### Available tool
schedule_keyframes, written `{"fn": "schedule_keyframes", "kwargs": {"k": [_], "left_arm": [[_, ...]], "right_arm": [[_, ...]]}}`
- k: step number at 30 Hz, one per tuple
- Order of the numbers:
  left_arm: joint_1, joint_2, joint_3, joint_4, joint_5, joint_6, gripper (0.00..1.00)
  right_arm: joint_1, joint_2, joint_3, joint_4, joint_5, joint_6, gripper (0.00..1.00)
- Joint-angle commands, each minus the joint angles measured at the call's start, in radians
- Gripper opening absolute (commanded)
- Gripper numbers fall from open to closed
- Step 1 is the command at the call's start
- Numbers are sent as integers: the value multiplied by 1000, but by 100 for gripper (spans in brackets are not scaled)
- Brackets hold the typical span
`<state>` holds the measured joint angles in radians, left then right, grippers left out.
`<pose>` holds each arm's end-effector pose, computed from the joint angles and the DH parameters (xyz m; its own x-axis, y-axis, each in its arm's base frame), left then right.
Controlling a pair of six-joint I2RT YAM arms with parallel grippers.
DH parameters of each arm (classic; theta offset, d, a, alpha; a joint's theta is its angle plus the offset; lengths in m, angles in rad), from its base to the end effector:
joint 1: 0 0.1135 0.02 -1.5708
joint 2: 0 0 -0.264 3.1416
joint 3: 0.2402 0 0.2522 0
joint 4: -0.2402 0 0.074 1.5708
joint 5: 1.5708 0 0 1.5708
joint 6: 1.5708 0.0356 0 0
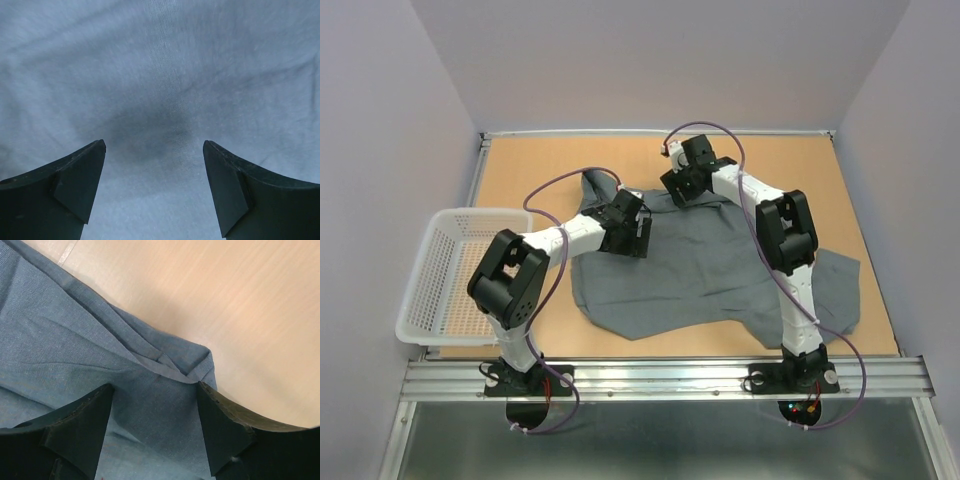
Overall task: Fold and stack the long sleeve shirts
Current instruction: Flatten the shirt out
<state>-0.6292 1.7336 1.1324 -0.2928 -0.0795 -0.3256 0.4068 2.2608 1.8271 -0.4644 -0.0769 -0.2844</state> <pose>0.2986 -0.2139 0.1996 -0.7720 0.1675 -0.6132 0.3161 0.9381 -0.1417 0.4616 0.2018 0.1830 -0.5664 -0.5486 -0.6149 -0.6224 0.7739 -0.1172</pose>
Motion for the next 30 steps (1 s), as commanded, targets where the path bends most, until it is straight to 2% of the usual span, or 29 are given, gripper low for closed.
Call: {"fn": "schedule_keyframes", "kwargs": {"k": [1, 6, 9, 12, 15, 16, 20, 22, 25, 30], "left_arm": [[-7, 43, -48, 35, 7, 19, 90], [-7, 99, -80, 6, 14, 13, 90], [-7, 119, -88, -16, 7, 8, 90], [-7, 124, -98, -26, 12, 7, 90], [-7, 119, -109, -34, 4, 5, 90], [-7, 116, -112, -35, -3, 5, 90], [-7, 101, -120, -48, -16, 5, 90], [-6, 89, -126, -49, -22, 3, 90], [-6, 83, -137, -52, -23, 0, 90], [-6, 70, -164, -48, -14, -1, 90]], "right_arm": [[4, 19, 110, 10, -53, 16, 73], [-6, 83, 162, 12, -41, 48, 73], [-32, 123, 187, 12, -64, 119, 68], [-62, 144, 208, 13, -25, 157, 57], [-72, 161, 215, 17, 35, 156, 40], [-74, 166, 210, 17, 46, 152, 31], [-85, 180, 205, 24, 122, 162, 13], [-109, 189, 216, 26, 153, 189, 9], [-158, 203, 270, 27, 189, 261, 10], [-209, 181, 391, 27, 241, 344, 22]]}}
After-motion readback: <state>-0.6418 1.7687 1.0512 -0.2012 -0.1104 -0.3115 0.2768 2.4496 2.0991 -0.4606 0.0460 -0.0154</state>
